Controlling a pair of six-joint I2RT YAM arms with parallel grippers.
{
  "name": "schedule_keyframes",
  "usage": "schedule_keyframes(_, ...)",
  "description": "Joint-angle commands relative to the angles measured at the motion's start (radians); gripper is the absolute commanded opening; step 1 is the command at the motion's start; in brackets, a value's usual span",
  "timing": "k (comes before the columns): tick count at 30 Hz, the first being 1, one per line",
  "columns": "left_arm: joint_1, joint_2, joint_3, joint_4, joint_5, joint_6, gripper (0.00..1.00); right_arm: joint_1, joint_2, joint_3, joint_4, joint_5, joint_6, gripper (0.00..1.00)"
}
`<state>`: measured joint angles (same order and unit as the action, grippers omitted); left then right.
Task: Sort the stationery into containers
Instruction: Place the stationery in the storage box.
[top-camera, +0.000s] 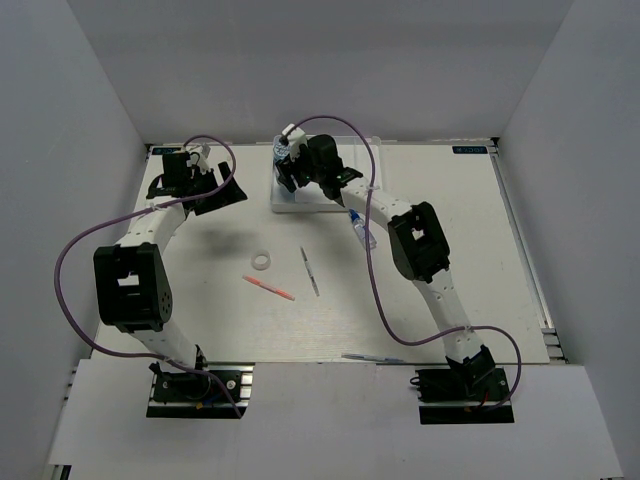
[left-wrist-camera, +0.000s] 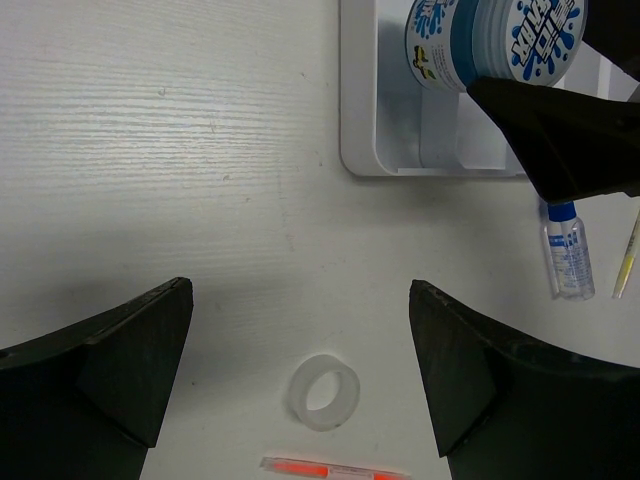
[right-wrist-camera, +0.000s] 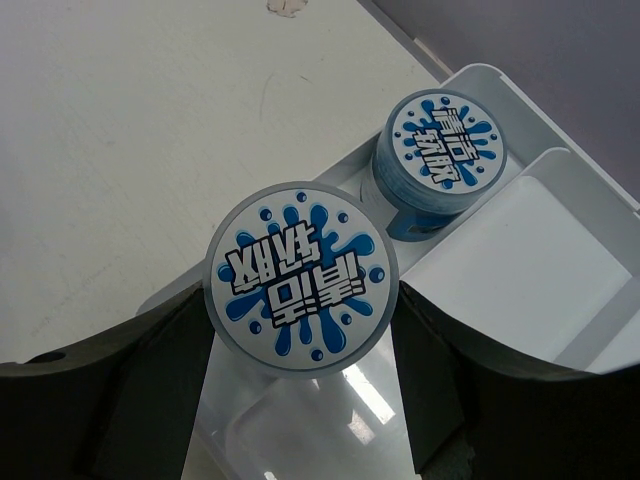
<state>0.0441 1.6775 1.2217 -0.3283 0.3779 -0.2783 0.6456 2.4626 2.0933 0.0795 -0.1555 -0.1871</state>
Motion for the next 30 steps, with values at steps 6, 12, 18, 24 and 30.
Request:
schedule_keyframes(6, 0.007, -0.016, 0.024, 0.02, 0.019, 0.004, 0.98, 0.009, -0.002, 0.056, 0.117, 0.005, 0.0, 0.0)
schedule_keyframes(12, 0.016, -0.007, 0.03, 0.021, 0.019, 0.005, 0.98, 0.015, 0.015, 0.053, 0.124, 0.01, -0.012, 0.0)
schedule_keyframes(18, 0.016, -0.004, 0.029, 0.021, 0.021, 0.008, 0.98, 0.015, 0.027, 0.037, 0.12, 0.016, -0.018, 0.0)
schedule_keyframes(24, 0.016, -0.007, 0.019, 0.032, 0.029, 0.019, 0.98, 0.015, 0.035, 0.033, 0.112, 0.02, -0.008, 0.15)
schedule_keyframes(30, 0.016, -0.016, -0.001, 0.044, 0.038, 0.036, 0.97, 0.014, 0.027, 0.037, 0.098, 0.024, 0.044, 0.66)
